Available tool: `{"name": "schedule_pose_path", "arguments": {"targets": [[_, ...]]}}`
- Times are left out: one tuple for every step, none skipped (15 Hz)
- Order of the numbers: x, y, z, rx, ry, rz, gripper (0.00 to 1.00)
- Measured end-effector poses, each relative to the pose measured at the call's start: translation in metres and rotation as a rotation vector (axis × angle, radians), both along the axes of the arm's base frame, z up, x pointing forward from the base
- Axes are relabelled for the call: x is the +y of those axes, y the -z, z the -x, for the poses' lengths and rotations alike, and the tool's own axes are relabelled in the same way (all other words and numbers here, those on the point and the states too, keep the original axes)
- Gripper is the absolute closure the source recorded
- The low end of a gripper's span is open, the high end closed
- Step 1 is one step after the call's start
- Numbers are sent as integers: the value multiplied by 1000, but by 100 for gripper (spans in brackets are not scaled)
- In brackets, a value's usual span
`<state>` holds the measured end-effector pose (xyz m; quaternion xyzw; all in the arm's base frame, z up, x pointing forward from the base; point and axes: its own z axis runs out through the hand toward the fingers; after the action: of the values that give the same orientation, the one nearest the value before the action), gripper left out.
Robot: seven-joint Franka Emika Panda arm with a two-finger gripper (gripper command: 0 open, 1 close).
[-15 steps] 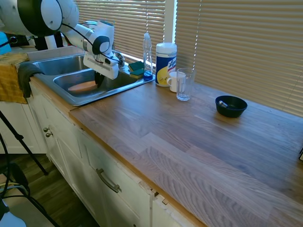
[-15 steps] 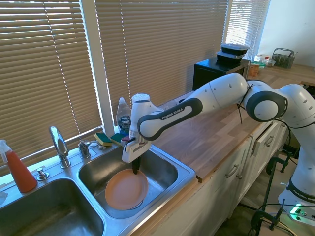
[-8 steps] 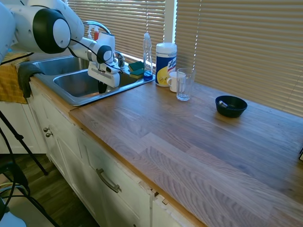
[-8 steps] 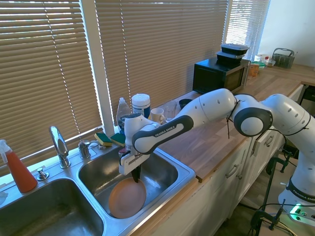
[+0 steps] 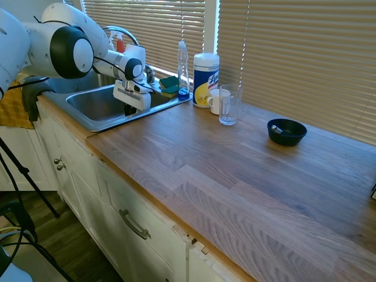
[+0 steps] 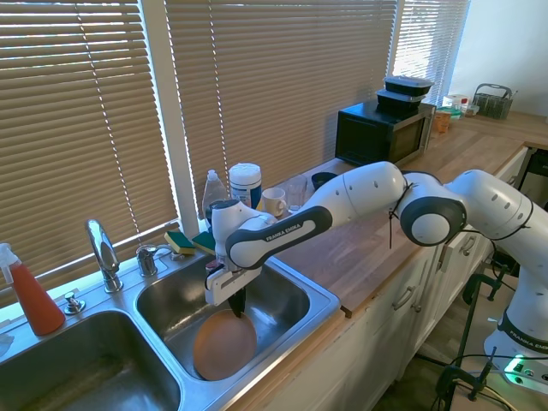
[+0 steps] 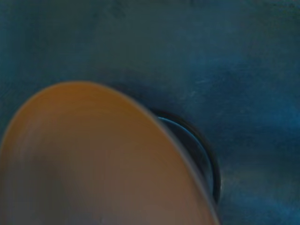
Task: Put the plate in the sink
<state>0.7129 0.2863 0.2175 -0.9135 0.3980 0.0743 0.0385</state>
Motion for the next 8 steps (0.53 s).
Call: {"name": "schedule_pose_path", "arguments": {"targets": [[0,-1,-1,1,3,0,0],[1,-5,-3,-3,6,-1,0],[1,-10,-5,-12,7,-4,0],[2,-17,-7,-23,7,-8,0],[2,-23,-8,-32,8,-12,0],[4,-32,-8,-42,6,-16,0],[6,-43,-8,-53,3,-23,0],[10,-54,-7,-61,-1,-30,0]]}}
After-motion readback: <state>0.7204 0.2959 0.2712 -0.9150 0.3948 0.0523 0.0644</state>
